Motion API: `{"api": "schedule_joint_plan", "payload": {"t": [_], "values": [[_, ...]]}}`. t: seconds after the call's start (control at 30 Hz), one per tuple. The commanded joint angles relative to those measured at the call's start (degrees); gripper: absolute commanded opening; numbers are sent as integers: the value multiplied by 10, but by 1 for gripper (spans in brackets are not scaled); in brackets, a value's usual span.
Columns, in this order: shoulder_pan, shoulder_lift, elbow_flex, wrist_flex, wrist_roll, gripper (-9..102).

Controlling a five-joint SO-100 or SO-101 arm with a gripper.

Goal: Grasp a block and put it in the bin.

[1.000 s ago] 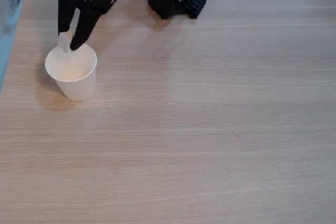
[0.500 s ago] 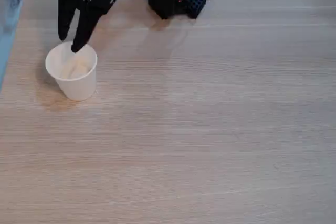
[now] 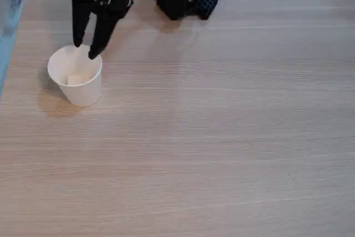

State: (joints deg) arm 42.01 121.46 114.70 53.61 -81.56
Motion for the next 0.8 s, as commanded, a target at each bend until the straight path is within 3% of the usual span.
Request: {"api": "schedule_joint_plan", "payload": {"t": [0.0, 0.07, 0.57, 0.77], "values": [[-34, 52, 18, 9, 19, 6], [-63, 81, 38, 25, 35, 0], [-387, 301, 219, 189, 155, 0], [-444, 411, 340, 236, 157, 0]]}}
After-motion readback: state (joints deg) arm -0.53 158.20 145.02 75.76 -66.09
